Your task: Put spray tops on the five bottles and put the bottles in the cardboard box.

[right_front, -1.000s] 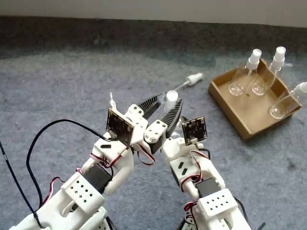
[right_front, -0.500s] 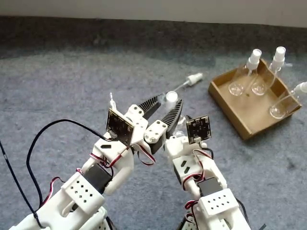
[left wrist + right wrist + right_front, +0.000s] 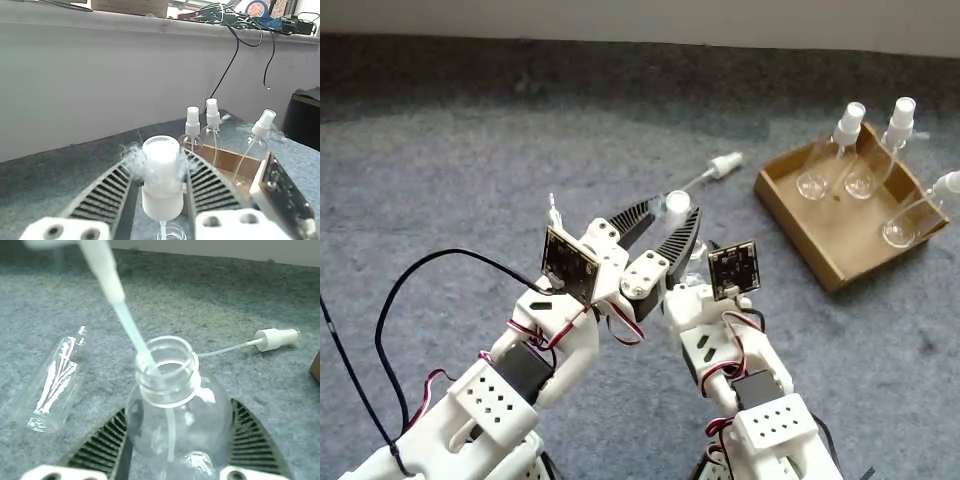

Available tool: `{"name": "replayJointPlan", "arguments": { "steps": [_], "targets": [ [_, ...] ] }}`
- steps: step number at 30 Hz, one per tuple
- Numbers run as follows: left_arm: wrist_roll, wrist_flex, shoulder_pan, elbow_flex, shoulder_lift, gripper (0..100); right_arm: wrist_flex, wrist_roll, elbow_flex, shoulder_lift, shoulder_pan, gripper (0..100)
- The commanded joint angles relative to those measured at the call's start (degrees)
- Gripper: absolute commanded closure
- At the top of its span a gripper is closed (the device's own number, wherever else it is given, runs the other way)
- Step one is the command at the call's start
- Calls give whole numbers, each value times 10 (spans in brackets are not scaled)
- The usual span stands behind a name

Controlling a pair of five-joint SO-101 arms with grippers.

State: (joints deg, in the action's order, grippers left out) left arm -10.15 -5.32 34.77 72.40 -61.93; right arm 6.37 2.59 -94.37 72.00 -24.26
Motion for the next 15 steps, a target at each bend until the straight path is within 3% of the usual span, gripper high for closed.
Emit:
{"name": "replayJointPlan", "arguments": {
  "steps": [1, 7, 11, 15],
  "targets": [
    [0, 3, -11, -4, -9, 994, -13, -4, 21, 0, 8, 786],
    [5, 3, -11, -8, -9, 994, -12, -2, 36, 0, 8, 786],
    [62, 3, -8, -7, -9, 994, -12, -4, 36, 0, -8, 786],
    [66, 21, -10, -5, -9, 994, -12, -5, 36, 0, -25, 786]
  ]
}}
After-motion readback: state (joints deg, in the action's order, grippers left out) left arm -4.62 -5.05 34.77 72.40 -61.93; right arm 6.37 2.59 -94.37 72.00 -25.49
